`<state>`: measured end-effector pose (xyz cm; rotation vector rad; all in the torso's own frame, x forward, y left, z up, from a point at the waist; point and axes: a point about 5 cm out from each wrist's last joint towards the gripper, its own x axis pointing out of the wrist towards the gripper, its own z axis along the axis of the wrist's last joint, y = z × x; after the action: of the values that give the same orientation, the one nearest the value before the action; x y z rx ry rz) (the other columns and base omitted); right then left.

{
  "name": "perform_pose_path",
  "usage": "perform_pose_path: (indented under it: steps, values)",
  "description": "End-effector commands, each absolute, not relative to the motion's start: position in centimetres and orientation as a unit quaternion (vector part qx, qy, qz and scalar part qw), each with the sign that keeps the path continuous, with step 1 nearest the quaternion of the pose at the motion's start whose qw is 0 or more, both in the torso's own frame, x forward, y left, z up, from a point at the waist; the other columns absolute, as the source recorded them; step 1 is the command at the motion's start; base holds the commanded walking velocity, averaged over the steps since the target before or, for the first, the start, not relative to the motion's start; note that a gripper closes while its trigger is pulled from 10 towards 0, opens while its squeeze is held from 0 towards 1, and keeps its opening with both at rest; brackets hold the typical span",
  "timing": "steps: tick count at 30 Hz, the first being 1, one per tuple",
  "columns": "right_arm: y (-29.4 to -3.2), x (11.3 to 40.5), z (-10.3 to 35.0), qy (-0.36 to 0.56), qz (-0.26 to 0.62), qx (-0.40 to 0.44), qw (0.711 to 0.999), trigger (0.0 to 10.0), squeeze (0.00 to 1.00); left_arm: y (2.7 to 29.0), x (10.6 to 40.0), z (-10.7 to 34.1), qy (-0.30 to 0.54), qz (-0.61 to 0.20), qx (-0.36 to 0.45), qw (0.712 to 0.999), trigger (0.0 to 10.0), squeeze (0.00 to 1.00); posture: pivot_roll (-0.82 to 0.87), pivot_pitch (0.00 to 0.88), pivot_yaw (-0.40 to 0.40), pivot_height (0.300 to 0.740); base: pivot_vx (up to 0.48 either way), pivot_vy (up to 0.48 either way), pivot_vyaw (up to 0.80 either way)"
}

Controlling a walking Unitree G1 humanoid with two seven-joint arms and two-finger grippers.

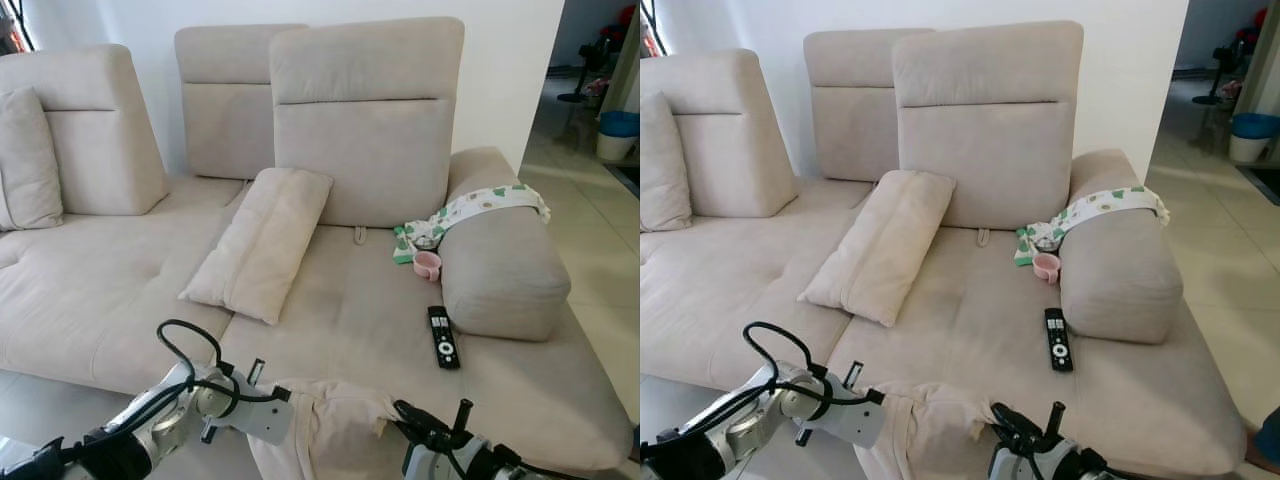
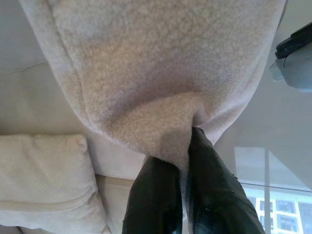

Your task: Move the pillow to the sofa from floor

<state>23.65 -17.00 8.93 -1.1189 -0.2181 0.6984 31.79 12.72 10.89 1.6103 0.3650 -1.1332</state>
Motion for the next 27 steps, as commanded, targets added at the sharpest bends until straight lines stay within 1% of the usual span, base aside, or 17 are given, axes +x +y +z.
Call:
perform_pose_path:
  steps: [1, 15, 19, 23, 27]
  values:
    - [-16.07, 23.71, 10.22, -0.139, 0.324, -0.508, 0.786, 10.0, 0.0, 12.44, 31.51, 10.84, 0.149, -0.479, 0.685, 0.528, 10.0, 0.0, 0.01, 0.0, 0.066, 0.643, 0.0, 0.0, 0.0]
    - [-15.88, 23.82, 10.62, -0.144, 0.323, -0.508, 0.785, 10.0, 0.0, 12.44, 31.63, 10.72, 0.155, -0.475, 0.687, 0.527, 10.0, 0.0, 0.0, 0.0, 0.059, 0.693, 0.0, 0.0, 0.0]
    - [-15.84, 23.84, 10.68, -0.145, 0.323, -0.508, 0.786, 10.0, 0.0, 12.41, 31.65, 10.71, 0.155, -0.475, 0.687, 0.528, 10.0, 0.0, 0.0, 0.0, 0.059, 0.698, 0.0, 0.0, 0.0]
    - [-15.85, 23.87, 10.9, -0.147, 0.316, -0.507, 0.788, 10.0, 0.0, 12.21, 31.81, 10.7, 0.152, -0.476, 0.687, 0.528, 10.0, 0.0, -0.01, 0.0, 0.063, 0.718, 0.0, 0.0, 0.0]
    - [-15.88, 23.87, 11.01, -0.147, 0.312, -0.507, 0.79, 10.0, 0.0, 12.12, 31.87, 10.71, 0.15, -0.476, 0.687, 0.528, 10.0, 0.0, -0.02, 0.0, 0.064, 0.728, 0.0, 0.0, 0.0]
